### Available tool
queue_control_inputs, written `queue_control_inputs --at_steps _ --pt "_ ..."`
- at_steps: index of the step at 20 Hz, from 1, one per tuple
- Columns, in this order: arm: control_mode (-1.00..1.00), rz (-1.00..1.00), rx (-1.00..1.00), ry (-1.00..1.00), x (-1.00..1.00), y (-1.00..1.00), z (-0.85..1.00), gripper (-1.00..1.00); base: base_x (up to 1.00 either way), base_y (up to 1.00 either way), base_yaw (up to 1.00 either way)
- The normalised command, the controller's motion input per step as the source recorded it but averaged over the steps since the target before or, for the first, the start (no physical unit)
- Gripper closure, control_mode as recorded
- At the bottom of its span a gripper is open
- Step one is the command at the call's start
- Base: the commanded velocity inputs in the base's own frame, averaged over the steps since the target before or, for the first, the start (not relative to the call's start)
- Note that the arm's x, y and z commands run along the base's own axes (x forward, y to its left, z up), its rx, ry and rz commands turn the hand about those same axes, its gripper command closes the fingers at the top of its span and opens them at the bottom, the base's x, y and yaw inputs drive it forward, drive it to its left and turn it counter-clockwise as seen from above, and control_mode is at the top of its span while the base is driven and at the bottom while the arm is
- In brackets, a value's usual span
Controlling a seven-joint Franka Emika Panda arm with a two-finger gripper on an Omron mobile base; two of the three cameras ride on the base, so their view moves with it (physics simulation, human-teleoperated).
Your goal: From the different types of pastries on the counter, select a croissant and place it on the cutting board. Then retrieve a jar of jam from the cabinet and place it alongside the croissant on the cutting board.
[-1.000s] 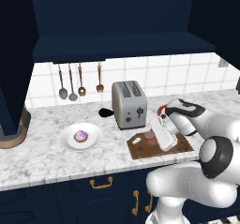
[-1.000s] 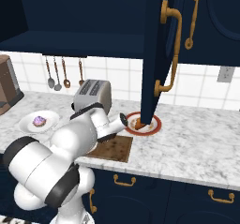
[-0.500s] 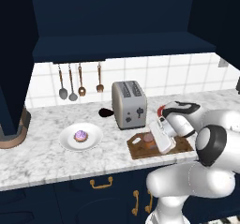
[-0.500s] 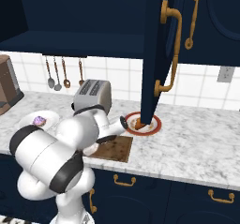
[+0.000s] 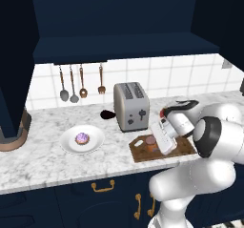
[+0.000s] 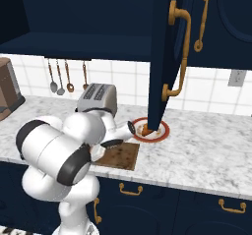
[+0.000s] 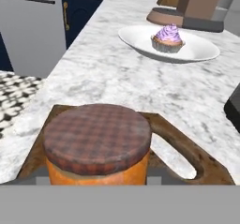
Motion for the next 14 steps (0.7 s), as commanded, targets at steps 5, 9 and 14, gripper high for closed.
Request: queue_control_inputs --at_steps 5,9,14 --pt "-1.0 0.0 0.0 0.06 0.11 0.0 -0.14 1.0 0.0 0.0 0.0" --pt "-1.0 0.0 0.0 0.08 0.07 0.0 -0.2 1.0 0.0 0.0 0.0" --pt "-1.0 0.0 0.0 0.07 0.01 0.0 -0.28 -1.0 0.0 0.0 0.0"
